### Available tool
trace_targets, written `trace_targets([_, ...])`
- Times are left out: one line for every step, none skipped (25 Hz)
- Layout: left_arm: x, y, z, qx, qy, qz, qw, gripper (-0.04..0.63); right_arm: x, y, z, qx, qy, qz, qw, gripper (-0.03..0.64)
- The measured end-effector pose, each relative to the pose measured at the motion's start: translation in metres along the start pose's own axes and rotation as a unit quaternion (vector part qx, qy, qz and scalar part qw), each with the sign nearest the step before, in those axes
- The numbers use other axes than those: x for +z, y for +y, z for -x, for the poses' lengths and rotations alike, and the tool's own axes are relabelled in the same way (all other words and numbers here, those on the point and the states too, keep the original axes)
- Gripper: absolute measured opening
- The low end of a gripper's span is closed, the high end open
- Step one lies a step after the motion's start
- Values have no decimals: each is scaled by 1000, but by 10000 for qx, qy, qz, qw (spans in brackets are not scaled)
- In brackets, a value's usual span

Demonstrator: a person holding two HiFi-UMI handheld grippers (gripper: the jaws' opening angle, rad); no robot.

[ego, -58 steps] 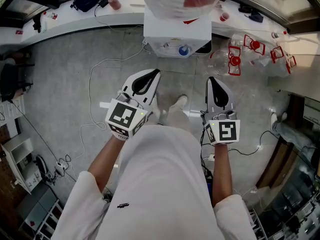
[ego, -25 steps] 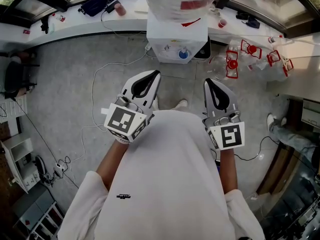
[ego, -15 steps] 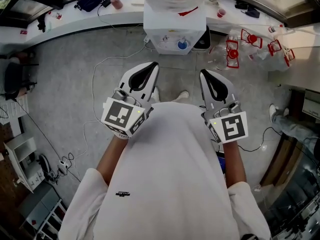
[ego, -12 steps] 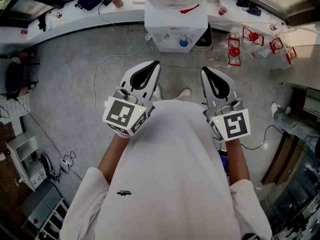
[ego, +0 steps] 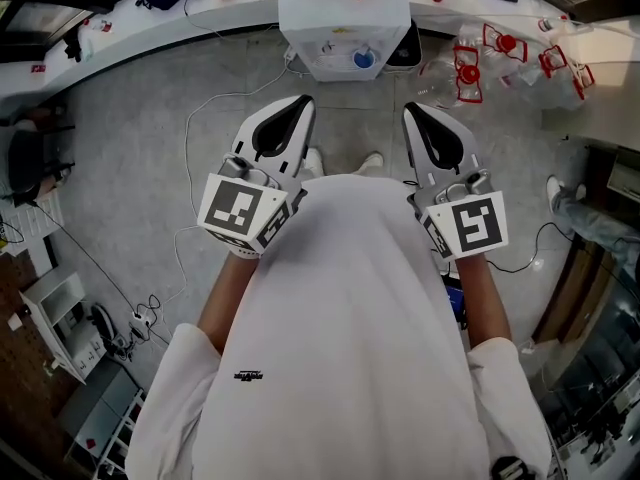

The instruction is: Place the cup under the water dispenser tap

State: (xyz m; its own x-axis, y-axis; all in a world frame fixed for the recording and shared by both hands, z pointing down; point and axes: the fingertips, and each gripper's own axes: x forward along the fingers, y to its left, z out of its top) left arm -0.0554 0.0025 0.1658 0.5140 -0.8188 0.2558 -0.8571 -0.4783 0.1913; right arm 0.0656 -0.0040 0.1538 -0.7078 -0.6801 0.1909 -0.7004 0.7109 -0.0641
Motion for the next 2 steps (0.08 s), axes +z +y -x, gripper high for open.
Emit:
trace_targets([1,1,0,2,-10,-2,10000,0,0,-1,-1,-16,-26,-7,10000,11])
trace_targets([2,1,0,5,-19,-5,10000,0,1,-1,-1,-32,-55,-17,10000,11])
